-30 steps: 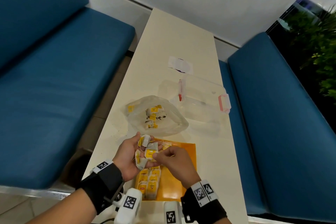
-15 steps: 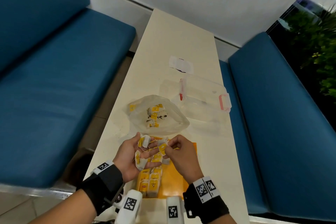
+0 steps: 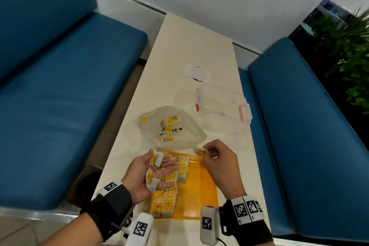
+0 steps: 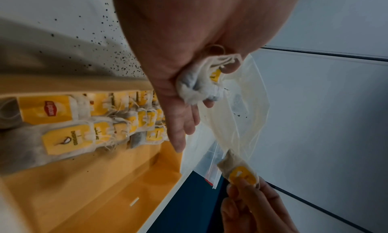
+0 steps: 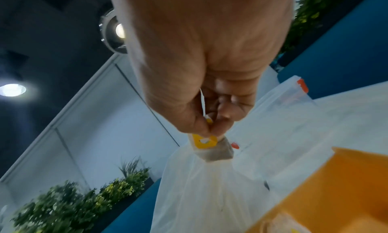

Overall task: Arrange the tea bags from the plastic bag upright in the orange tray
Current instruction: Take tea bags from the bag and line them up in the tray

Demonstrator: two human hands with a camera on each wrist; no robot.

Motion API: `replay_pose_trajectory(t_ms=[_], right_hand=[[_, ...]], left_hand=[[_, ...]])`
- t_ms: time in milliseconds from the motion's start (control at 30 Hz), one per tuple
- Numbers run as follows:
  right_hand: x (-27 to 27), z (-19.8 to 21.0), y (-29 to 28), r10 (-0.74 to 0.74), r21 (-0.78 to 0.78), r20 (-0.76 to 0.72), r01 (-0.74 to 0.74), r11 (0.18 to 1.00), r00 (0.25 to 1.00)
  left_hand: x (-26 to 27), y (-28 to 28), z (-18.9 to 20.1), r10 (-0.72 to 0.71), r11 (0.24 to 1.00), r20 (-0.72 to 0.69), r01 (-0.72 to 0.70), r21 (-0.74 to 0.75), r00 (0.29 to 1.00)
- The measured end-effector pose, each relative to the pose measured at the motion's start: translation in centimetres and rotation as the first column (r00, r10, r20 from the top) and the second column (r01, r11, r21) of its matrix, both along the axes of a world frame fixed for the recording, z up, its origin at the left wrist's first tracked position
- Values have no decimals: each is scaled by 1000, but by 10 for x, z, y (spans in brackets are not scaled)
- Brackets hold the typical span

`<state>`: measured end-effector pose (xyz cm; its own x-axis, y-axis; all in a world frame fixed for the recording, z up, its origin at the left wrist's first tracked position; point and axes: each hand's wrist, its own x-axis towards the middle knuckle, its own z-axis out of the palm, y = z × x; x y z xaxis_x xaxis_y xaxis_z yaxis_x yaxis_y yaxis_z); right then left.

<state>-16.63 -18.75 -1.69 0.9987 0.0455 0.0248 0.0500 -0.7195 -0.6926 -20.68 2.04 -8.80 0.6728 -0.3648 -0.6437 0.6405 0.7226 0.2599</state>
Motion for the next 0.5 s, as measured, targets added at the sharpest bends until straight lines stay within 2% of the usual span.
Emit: replay_pose_trajectory(t_ms=[100,133,267,400,500], right_hand=[[-12,-15,0,148,-169,-231,-190,967,962],[-14,-17,-2,148,-174,-273,-200,964,951],[-13,-16,-13,79,-21,-289,-89,996,954],[-13,-18,-10,112,-25,-326,-128,991,939],[-12,-20,-8,85,-14,-334,-95,995,939]], left_hand=[[-1,1,-1,-9,1000,-9,9,9,1000],[-1,1,-1,-17,1000,-9,17,16,1000],[-2,3,2,-24,998,-4,24,50,1000],[-5,1,10,-68,991,-8,68,114,998],[-6,0,12,-81,986,-13,82,143,997]])
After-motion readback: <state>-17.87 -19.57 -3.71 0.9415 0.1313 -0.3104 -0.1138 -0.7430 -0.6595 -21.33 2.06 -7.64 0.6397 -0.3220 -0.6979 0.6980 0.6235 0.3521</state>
